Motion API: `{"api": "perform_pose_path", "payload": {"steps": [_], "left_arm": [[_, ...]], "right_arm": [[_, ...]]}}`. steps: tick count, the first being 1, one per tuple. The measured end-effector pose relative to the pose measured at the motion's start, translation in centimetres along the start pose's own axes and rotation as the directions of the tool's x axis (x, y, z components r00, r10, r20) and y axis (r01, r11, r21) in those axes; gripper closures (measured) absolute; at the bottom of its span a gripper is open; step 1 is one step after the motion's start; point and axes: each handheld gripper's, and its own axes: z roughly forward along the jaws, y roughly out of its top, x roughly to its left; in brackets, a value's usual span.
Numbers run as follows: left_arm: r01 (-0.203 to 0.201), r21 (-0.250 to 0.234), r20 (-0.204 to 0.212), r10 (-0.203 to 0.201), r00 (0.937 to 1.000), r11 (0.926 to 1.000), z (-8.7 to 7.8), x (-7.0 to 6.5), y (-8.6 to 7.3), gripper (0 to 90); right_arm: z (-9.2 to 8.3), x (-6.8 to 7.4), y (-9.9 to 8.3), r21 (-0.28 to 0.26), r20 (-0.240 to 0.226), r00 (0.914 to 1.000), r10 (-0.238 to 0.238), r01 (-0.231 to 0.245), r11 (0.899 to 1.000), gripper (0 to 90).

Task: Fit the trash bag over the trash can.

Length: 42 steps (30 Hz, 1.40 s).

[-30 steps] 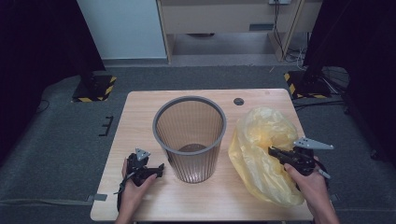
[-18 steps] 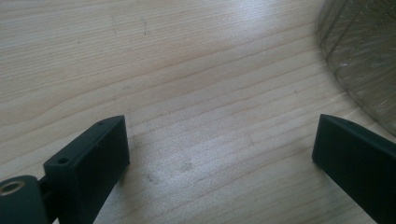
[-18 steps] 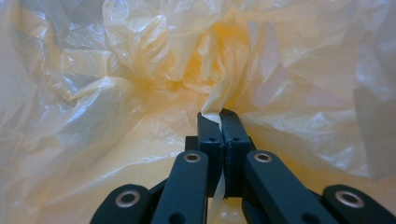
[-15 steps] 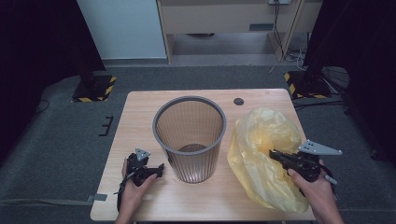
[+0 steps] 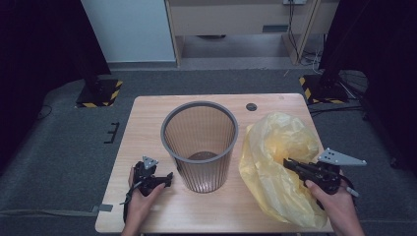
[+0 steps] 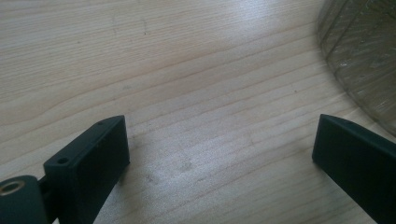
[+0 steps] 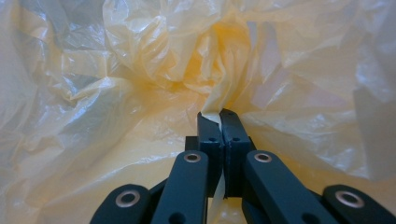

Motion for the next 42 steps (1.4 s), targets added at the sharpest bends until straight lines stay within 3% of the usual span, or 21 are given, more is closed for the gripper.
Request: {"api": "perform_pose_path", "payload": {"steps": [25, 42], "left_arm": [[0.0, 0.0, 0.0, 0.0, 1.0, 1.0, 0.0, 0.0, 0.0, 3.2], [-0.003, 0.0, 0.0, 0.003, 1.0, 1.0, 0.0, 0.0, 0.0, 3.2]], "right_arm": [[-1.6, 2.7, 3.0, -0.064, -0.069, 0.9967, -0.043, 0.038, 0.997, 89.2], [0.2, 5.5, 7.2, -0.071, -0.117, 0.9888, -0.093, 0.085, 0.994, 89.2]]}}
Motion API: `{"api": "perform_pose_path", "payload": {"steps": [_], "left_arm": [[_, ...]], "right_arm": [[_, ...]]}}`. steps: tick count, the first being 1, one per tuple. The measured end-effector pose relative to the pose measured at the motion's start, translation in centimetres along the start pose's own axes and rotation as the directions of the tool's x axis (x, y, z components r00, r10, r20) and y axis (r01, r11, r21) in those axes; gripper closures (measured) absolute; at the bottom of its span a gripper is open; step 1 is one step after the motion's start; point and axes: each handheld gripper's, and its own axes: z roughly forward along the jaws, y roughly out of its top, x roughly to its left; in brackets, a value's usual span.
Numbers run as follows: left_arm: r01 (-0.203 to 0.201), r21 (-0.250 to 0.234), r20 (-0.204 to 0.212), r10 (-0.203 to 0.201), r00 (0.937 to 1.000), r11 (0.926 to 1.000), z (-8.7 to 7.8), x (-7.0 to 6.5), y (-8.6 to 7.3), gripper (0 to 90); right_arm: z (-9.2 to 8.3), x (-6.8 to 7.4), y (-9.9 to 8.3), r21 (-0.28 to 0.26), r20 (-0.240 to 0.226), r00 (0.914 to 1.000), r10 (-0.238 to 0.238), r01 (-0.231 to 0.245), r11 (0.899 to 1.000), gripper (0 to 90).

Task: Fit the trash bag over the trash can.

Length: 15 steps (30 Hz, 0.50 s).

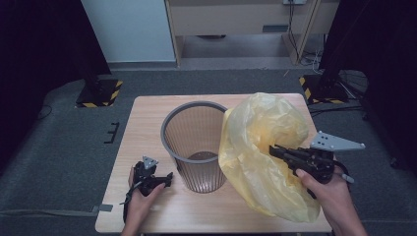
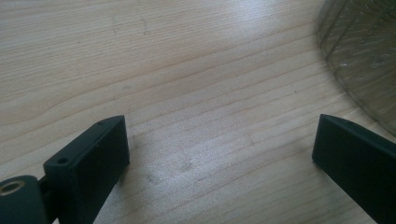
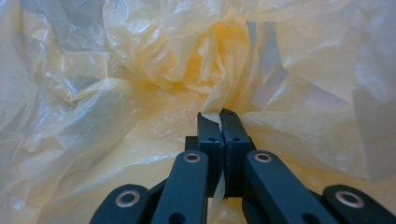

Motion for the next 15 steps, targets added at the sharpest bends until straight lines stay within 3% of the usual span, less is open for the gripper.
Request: {"api": "perform_pose_path", "payload": {"steps": [15], "left_arm": [[0.0, 0.0, 0.0, 0.0, 1.0, 1.0, 0.0, 0.0, 0.0, 3.2]], "right_arm": [[3.8, 2.2, 4.4, 0.037, -0.031, 0.9985, -0.045, 0.046, 0.998, 89.1]]}}
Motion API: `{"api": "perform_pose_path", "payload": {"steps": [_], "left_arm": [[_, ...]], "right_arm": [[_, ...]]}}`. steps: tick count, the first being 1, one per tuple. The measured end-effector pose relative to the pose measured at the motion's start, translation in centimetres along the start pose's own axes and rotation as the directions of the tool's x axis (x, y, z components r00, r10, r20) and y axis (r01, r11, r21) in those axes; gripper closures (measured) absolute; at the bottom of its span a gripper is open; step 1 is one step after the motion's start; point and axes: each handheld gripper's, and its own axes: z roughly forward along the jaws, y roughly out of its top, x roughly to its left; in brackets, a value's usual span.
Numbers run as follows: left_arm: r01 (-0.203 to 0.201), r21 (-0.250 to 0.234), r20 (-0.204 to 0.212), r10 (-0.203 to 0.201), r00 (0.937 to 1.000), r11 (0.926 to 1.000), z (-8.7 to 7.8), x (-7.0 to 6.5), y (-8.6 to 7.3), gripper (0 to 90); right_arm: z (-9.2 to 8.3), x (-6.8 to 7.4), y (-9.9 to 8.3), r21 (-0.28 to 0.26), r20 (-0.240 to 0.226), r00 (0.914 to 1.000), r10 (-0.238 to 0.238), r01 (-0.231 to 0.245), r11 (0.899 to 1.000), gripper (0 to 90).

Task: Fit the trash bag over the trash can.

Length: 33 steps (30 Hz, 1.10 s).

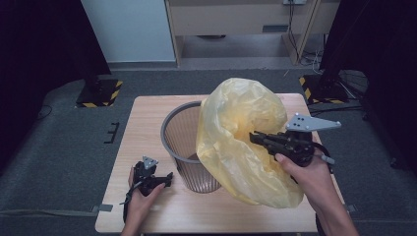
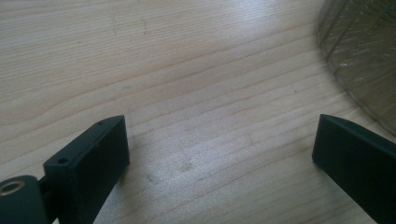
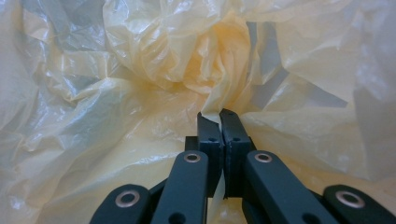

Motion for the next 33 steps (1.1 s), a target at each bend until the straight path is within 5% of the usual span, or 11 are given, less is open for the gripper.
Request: {"api": "perform_pose_path", "payload": {"steps": [33], "left_arm": [[0.002, 0.001, 0.002, -0.002, 1.0, 1.0, 0.0, 0.0, 0.0, 3.1]], "right_arm": [[8.6, 2.7, 6.4, 0.149, -0.037, 0.9978, -0.055, 0.06, 0.987, 89.0]]}}
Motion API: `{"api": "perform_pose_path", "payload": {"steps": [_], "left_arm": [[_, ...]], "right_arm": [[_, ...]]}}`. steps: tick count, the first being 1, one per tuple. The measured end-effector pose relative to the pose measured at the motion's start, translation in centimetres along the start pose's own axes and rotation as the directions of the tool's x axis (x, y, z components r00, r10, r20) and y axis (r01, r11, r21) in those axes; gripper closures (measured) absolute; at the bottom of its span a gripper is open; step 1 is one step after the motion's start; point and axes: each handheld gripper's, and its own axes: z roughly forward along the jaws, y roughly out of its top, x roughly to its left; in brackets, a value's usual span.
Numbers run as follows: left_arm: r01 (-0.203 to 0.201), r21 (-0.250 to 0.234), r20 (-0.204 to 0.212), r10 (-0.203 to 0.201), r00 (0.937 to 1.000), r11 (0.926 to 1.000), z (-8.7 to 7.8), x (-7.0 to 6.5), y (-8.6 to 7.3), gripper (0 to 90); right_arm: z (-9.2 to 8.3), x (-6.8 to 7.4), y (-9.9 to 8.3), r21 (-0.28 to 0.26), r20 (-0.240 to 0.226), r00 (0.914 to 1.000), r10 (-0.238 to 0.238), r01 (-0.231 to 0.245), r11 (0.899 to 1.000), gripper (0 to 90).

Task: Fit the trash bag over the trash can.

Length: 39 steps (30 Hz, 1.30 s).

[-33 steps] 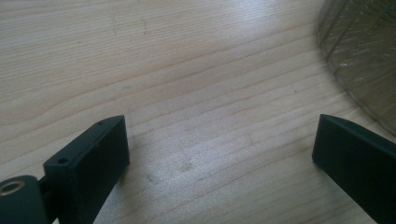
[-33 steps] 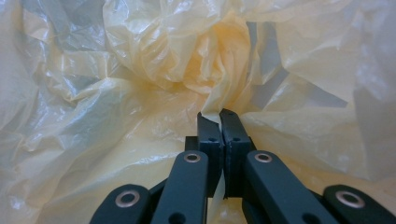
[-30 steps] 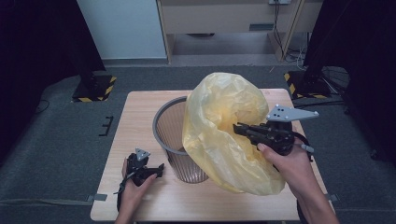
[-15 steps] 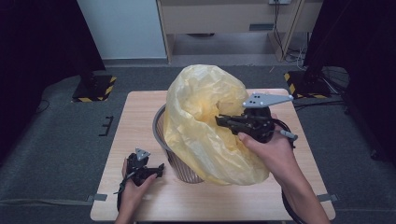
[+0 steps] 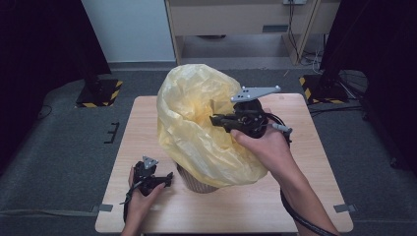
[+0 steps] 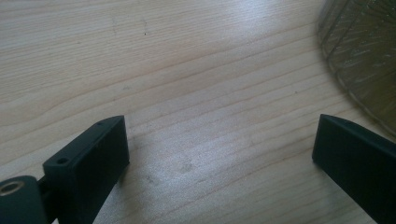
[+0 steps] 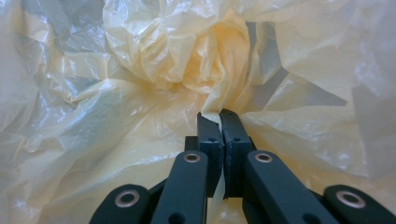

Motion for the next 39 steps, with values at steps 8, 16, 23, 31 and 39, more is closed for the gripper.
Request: {"api": "perform_pose_path", "payload": {"steps": [8, 16, 23, 31, 39], "left_arm": [[0.0, 0.0, 0.0, 0.0, 1.0, 1.0, 0.0, 0.0, 0.0, 3.1], [-0.001, -0.001, 0.0, 0.001, 1.0, 1.0, 0.0, 0.0, 0.0, 3.0], [-0.002, -0.001, 0.001, 0.002, 1.0, 1.0, 0.0, 0.0, 0.0, 3.0], [0.0, -0.002, 0.001, 0.0, 1.0, 1.0, 0.1, 0.0, 0.0, 2.9], [0.0, -0.001, 0.002, 0.0, 1.0, 1.0, 0.1, 0.0, 0.1, 2.9]], "right_arm": [[1.7, -0.1, 1.0, 0.064, 0.007, 1.0, 0.006, -0.006, 0.998, 88.9], [3.8, 0.5, 2.2, 0.147, 0.008, 0.9998, -0.019, 0.017, 0.989, 88.8], [5.1, 0.6, 2.6, 0.228, 0.039, 0.9986, -0.037, 0.027, 0.973, 88.8], [6.8, 0.5, 2.6, 0.303, 0.059, 0.9966, -0.058, 0.037, 0.952, 88.6], [8.3, 1.4, 2.5, 0.354, 0.037, 0.9975, -0.06, 0.044, 0.934, 88.5]]}}
